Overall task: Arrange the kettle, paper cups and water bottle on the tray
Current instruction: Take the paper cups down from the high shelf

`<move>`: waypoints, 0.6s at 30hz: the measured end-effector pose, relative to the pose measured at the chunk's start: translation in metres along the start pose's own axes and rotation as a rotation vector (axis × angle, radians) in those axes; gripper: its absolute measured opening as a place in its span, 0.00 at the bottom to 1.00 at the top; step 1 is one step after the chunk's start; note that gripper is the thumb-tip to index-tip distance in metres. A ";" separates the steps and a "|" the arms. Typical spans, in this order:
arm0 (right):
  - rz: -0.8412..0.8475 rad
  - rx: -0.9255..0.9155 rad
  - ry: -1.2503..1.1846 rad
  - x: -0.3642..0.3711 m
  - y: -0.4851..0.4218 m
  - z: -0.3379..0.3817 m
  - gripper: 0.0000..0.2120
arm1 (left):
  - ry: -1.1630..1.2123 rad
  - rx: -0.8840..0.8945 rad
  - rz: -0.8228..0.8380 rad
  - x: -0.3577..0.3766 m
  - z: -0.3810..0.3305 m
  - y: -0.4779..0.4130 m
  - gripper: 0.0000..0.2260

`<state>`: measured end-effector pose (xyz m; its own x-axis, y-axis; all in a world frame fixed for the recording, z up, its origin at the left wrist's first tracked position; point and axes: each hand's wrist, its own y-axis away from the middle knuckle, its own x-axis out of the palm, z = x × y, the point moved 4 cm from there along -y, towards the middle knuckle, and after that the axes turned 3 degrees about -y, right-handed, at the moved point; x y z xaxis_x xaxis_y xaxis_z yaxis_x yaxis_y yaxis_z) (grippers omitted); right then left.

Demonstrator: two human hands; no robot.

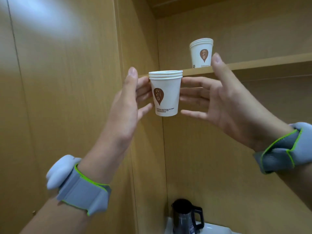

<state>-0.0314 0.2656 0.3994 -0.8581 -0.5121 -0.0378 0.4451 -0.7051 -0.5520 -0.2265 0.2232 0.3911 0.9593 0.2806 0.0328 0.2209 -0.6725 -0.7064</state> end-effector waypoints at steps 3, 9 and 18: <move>-0.007 0.029 -0.013 -0.002 0.019 -0.023 0.37 | -0.007 -0.024 0.008 0.002 0.017 0.024 0.28; -0.047 0.113 -0.078 -0.006 0.052 -0.076 0.38 | 0.012 -0.063 0.035 0.012 0.057 0.067 0.24; -0.178 0.287 -0.206 -0.027 0.095 -0.189 0.37 | 0.026 -0.254 0.030 0.033 0.161 0.119 0.21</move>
<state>-0.0144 0.3049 0.1903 -0.8719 -0.4366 0.2217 0.3727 -0.8853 -0.2780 -0.1970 0.2622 0.1940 0.9695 0.2428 0.0348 0.2265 -0.8318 -0.5068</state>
